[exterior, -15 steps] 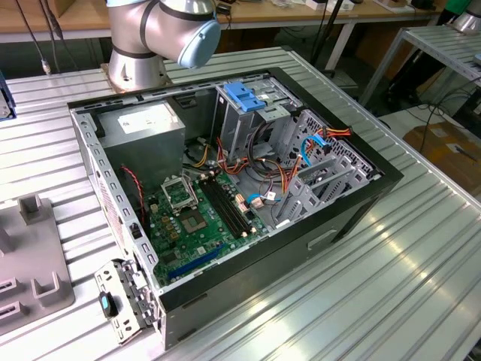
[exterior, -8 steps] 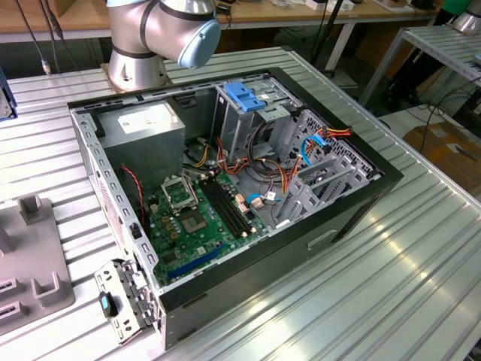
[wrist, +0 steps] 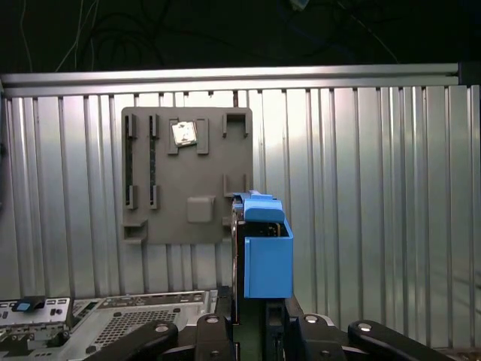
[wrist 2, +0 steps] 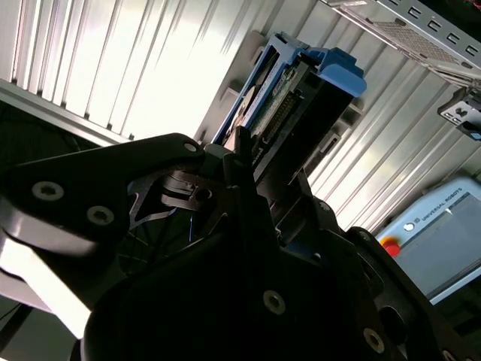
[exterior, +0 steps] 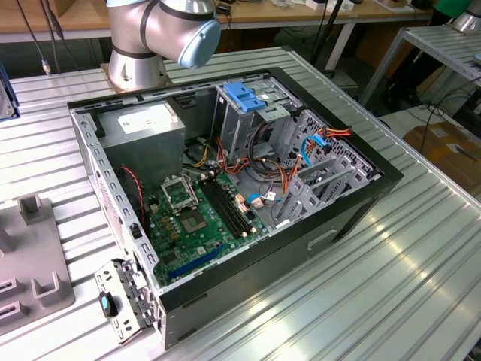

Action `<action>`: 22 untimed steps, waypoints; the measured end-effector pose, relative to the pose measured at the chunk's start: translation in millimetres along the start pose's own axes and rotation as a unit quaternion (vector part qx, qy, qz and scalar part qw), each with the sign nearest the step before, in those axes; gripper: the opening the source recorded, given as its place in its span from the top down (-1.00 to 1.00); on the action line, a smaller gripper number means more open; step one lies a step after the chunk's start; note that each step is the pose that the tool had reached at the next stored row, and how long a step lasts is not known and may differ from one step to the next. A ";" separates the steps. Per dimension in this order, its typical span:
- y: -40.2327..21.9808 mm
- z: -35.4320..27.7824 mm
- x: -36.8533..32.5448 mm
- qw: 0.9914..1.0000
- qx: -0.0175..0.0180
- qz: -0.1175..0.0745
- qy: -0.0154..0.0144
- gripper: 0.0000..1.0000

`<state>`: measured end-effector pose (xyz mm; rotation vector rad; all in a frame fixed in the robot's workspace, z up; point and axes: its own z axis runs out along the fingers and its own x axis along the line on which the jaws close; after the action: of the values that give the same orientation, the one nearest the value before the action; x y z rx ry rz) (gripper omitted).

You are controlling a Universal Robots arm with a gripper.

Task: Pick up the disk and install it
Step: 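Pick up the disk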

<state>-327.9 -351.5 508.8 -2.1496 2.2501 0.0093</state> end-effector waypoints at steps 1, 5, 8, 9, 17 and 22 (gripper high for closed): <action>-1.8 0.0 -0.1 1.000 0.000 0.000 0.000 0.30; -7.5 0.1 -0.4 1.000 0.000 0.000 0.000 0.30; -10.7 0.2 -0.5 1.000 0.000 0.000 0.000 0.30; -12.0 0.2 -0.6 1.000 0.000 0.000 0.000 0.30; -17.7 0.3 -0.8 1.000 0.000 0.000 0.000 0.30; -20.9 0.3 -1.0 1.000 0.000 0.000 0.000 0.30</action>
<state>-307.0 -351.5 508.8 -2.1494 2.2503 0.0094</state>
